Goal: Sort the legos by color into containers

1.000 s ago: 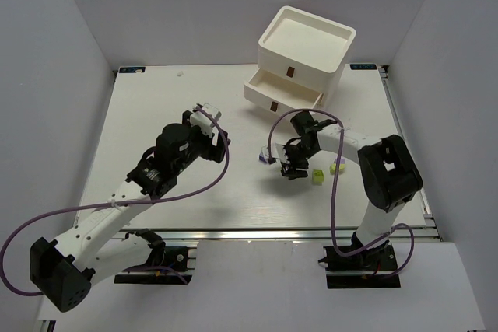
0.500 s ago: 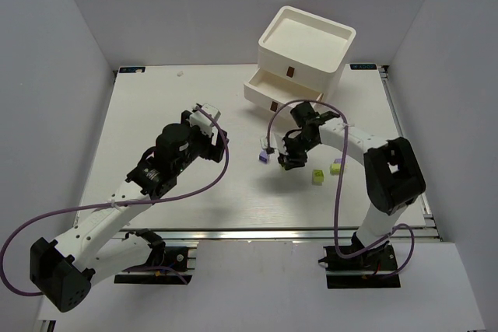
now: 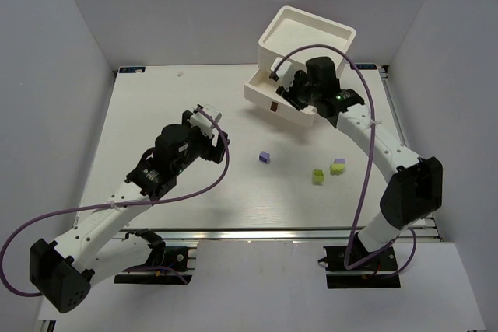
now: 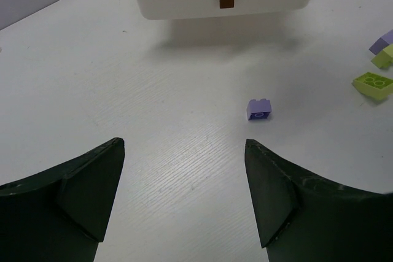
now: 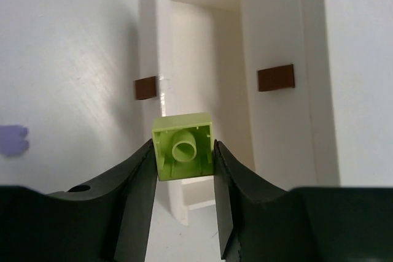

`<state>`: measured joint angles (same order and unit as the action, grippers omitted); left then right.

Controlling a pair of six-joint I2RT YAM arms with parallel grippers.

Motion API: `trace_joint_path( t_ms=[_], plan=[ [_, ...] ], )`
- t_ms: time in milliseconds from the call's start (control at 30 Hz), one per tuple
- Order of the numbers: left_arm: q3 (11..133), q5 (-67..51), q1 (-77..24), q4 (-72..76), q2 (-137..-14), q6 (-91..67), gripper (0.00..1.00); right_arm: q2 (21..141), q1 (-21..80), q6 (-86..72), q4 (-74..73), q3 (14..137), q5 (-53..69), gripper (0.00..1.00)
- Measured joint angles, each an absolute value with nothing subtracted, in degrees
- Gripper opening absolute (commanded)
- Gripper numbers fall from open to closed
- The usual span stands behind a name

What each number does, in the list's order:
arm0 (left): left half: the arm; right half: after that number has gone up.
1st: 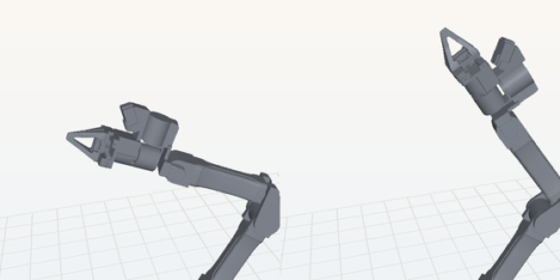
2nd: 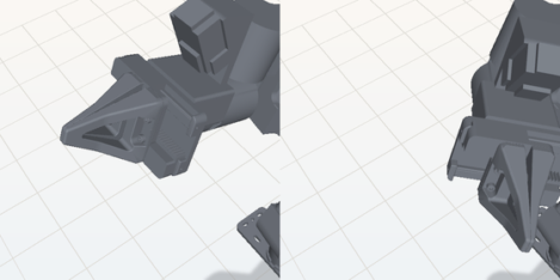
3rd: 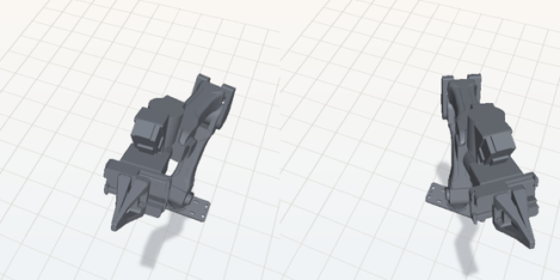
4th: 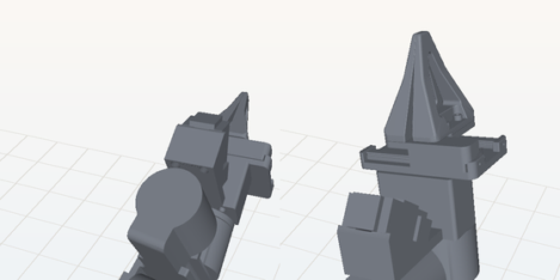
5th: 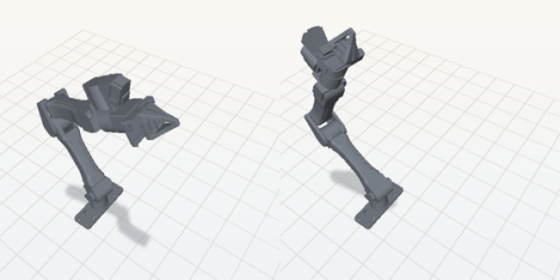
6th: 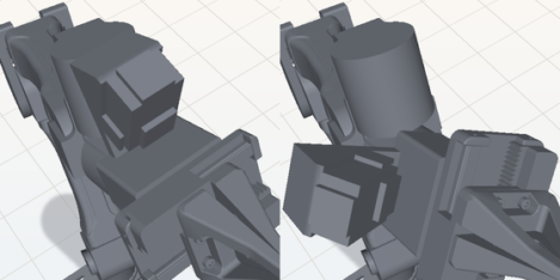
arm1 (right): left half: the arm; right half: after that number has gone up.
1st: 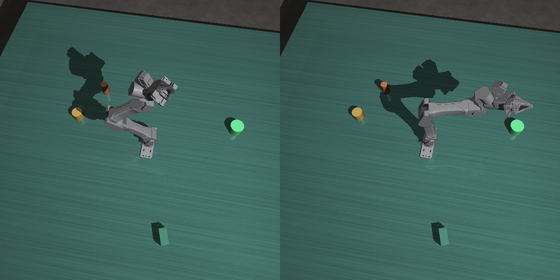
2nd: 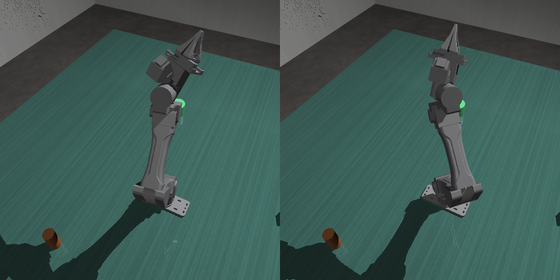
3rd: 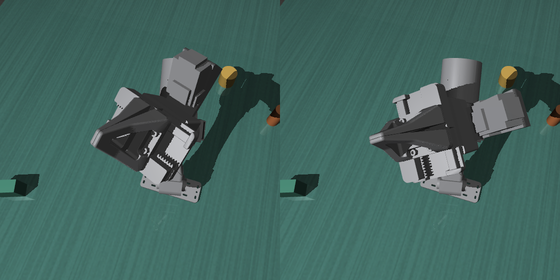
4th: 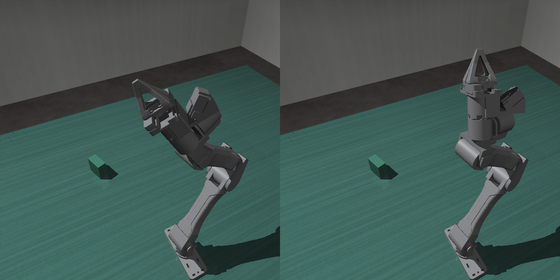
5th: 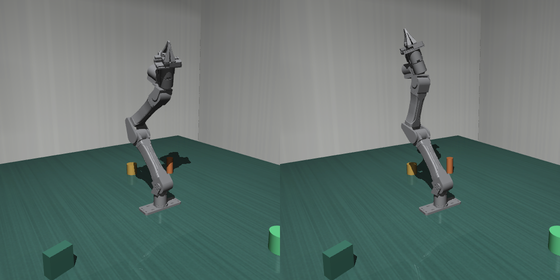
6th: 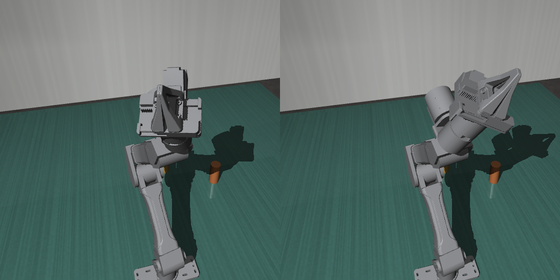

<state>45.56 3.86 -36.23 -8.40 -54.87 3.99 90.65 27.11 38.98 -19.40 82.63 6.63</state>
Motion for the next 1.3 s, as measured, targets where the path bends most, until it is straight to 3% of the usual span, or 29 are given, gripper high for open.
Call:
trace_joint_path(
  t_ms=[100, 133, 167, 333, 433, 533, 567, 667, 700, 733, 767, 800, 833, 867, 900, 933, 1000, 1033, 1133, 1300],
  plan=[
    [44.9, 1.4, -36.2, -7.6, -54.2, 4.5, 0.89, 95.7, 26.7, 36.5, -17.5, 86.0, 1.7, 0.13],
    [44.5, 0.7, -36.2, -7.3, -53.9, 4.7, 0.9, 97.4, 26.5, 35.9, -17.3, 87.1, 0.4, 0.3],
    [44.2, -0.2, -36.2, -7.2, -53.5, 5.0, 0.9, 99.1, 26.3, 35.3, -17.4, 88.1, -0.7, 0.36],
    [42.7, -4.5, -36.2, -5.2, -51.6, 5.6, 0.91, 104.0, 25.5, 33.3, -17.6, 91.1, -3.9, 0.6],
    [42.2, -7.4, -36.2, -3.8, -51.4, 5.6, 0.91, 104.3, 25.1, 32.9, -18.2, 91.4, -4.3, 0.68],
    [41.6, -10.3, -36.2, -2.8, -51.7, 5.5, 0.9, 104.0, 24.4, 31.9, -18.7, 92.0, -3.6, 0.68],
    [41.6, -11.2, -36.2, -2.5, -52.0, 5.3, 0.86, 103.6, 24.1, 31.6, -19.1, 92.0, -3.1, 0.68],
    [41.4, -14.2, -36.2, -0.7, -53.5, 3.9, 0.66, 100.8, 23.2, 30.6, -19.9, 90.8, 0.0, 0.48],
    [41.2, -15.2, -36.3, 0.3, -54.2, 3.3, 0.43, 99.1, 22.7, 30.2, -20.0, 89.6, 1.6, 0.37],
    [40.8, -16.4, -36.4, 1.5, -55.0, 2.1, 0.35, 96.5, 22.0, 29.6, -20.2, 87.7, 3.9, 0.1],
    [40.5, -18.2, -36.6, 2.8, -56.2, 0.9, 0.28, 93.6, 21.2, 29.1, -20.6, 85.6, 7.4, 0.0],
    [40.4, -20.0, -36.8, 4.4, -57.9, -0.5, 0.21, 89.8, 20.0, 28.4, -20.4, 82.5, 11.3, 0.0],
    [40.5, -21.6, -37.2, 6.0, -60.0, -2.0, 0.21, 85.9, 18.7, 27.8, -20.4, 79.4, 14.9, 0.0],
    [40.8, -23.4, -37.6, 7.3, -62.9, -3.6, 0.21, 81.0, 17.2, 27.2, -20.6, 75.5, 19.4, 0.0],
    [41.5, -24.9, -38.2, 8.3, -66.0, -5.1, 0.32, 77.3, 15.9, 26.5, -20.8, 72.6, 22.6, 0.0],
    [42.7, -25.9, -39.0, 8.7, -69.5, -6.7, 0.41, 73.9, 14.3, 25.7, -20.6, 70.0, 25.8, 0.12],
    [44.8, -26.5, -41.0, 9.8, -75.9, -9.0, 0.55, 69.7, 11.4, 23.7, -20.8, 66.0, 31.4, 0.46],
    [46.0, -26.5, -42.2, 10.2, -78.9, -10.3, 0.68, 68.8, 10.0, 22.2, -20.8, 64.4, 34.0, 0.59],
    [51.2, -23.2, -46.9, 8.4, -87.4, -13.0, 0.78, 69.5, 4.3, 17.3, -18.8, 59.3, 41.2, 0.8],
    [63.9, -14.9, -52.3, 5.1, -99.6, -17.5, 0.8, 72.5, -4.1, 10.8, -18.0, 53.8, 44.3, 0.82]
  ],
)
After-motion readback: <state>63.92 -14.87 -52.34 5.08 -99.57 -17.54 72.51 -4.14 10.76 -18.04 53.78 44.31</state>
